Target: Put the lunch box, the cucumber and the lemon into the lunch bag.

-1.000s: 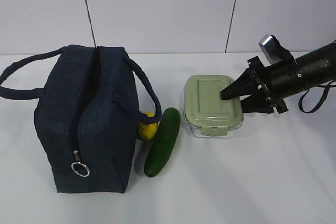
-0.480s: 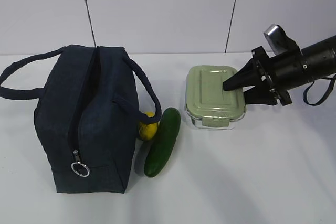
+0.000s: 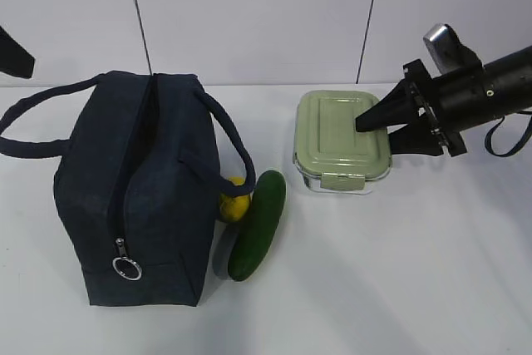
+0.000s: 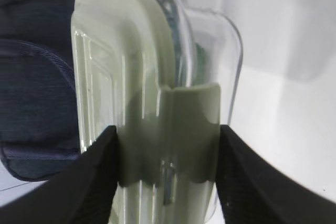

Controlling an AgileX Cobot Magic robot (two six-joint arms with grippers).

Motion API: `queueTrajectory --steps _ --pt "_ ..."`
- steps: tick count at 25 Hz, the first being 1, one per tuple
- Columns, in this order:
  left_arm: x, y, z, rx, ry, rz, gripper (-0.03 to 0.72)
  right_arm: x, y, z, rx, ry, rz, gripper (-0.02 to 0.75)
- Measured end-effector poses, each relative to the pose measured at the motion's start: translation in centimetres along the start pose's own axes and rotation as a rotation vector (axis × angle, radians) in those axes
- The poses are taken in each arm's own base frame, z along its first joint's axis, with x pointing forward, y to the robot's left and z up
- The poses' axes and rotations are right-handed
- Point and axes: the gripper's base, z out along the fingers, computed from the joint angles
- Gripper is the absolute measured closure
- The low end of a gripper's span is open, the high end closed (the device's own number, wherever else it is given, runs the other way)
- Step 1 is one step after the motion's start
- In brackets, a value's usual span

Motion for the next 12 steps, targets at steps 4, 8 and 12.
queueTrajectory --steps 4,8,12 --pt "-1.0 0.2 0.9 0.023 0.053 -0.015 0.253 0.0 0.4 -0.2 -0.002 -0.005 0.003 0.351" --pt "-1.1 0.2 1.4 0.053 0.081 -0.038 0.253 0.0 0.5 -0.3 -0.001 -0.007 0.006 0.351" --pt "-1.0 0.2 1.7 0.066 0.107 -0.05 0.252 0.1 1.4 -0.9 -0.002 -0.019 -0.014 0.351"
